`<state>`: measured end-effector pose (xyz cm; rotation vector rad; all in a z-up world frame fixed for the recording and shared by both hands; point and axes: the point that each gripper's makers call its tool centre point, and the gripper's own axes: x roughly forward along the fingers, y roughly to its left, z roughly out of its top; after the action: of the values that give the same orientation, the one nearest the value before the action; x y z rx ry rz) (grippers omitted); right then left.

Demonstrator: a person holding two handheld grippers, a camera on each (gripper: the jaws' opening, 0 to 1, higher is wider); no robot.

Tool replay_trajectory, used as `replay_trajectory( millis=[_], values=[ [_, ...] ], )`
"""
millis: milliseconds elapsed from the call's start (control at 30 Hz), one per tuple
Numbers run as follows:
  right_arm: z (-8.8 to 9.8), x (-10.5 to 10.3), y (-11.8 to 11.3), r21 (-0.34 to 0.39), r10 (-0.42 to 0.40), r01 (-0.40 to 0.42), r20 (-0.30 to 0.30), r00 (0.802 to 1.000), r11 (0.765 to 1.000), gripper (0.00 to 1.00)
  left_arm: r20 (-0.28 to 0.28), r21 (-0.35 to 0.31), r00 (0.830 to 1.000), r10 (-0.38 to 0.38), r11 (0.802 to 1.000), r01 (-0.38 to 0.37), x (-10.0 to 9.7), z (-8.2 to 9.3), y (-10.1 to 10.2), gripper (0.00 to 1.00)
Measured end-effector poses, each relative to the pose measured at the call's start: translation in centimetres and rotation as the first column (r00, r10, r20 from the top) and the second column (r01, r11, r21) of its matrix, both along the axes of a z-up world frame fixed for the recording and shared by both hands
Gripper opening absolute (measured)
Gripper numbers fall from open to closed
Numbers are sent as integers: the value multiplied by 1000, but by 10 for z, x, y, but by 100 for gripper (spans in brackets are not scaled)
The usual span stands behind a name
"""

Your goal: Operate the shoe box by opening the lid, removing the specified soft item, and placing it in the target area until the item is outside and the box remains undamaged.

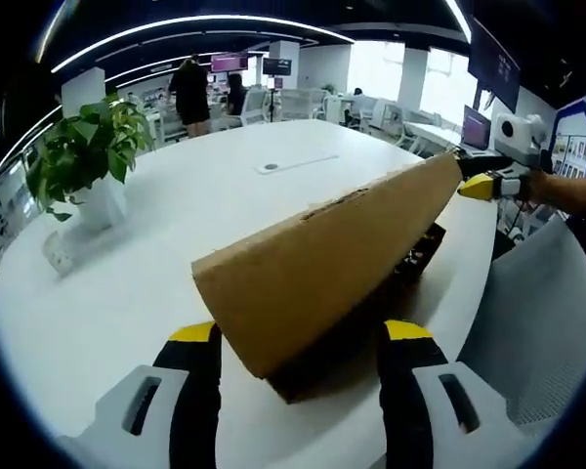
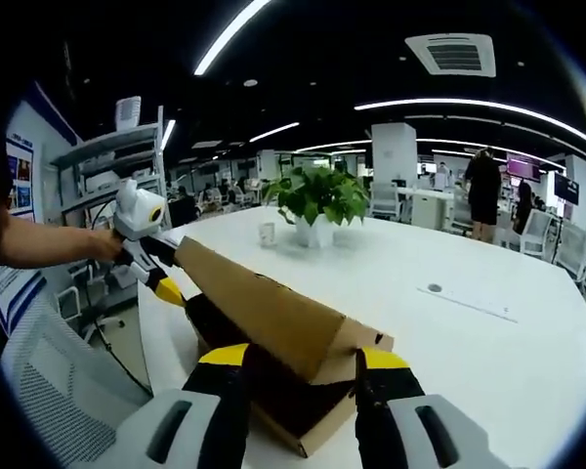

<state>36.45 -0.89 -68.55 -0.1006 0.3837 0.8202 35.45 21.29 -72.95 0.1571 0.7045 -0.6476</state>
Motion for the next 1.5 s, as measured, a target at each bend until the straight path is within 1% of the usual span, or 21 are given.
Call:
replay_trajectory(
  millis=[233,467,633,967,1067,1200,1267,1367,1467,1500],
  values=[
    [10,10,0,-1,-1,1,31,1000,1000,39,21,12,1000,3,1000,-3,6,9,3,62],
    [18,19,1,-7,-6,6,62,998,1000,38,40,-5,999,16,1000,-16,13,16,4,61],
    [23,28,0,-9,-17,18,81,997,1000,36,47,1,999,12,1000,-12,18,22,5,61],
    [29,47,-3,-23,-34,37,120,992,999,30,61,-4,998,19,1000,-19,28,30,8,58],
    [32,53,-5,-23,-41,44,126,991,999,27,61,-3,998,20,1000,-20,31,30,8,58],
    [33,60,-7,-34,-52,58,142,989,998,21,64,14,998,13,1000,-14,34,31,7,58],
    [34,63,-8,-34,-61,66,146,987,997,18,66,10,998,15,1000,-16,36,33,9,58],
    [35,71,-12,-39,-81,89,158,984,995,12,68,9,998,15,1000,-16,37,34,9,57],
    [36,77,-16,-39,-107,115,167,980,993,4,72,15,997,12,1000,-13,39,34,10,56],
    [36,79,-17,-37,-112,119,167,980,992,3,72,16,997,12,1000,-14,39,35,11,56]
  ],
)
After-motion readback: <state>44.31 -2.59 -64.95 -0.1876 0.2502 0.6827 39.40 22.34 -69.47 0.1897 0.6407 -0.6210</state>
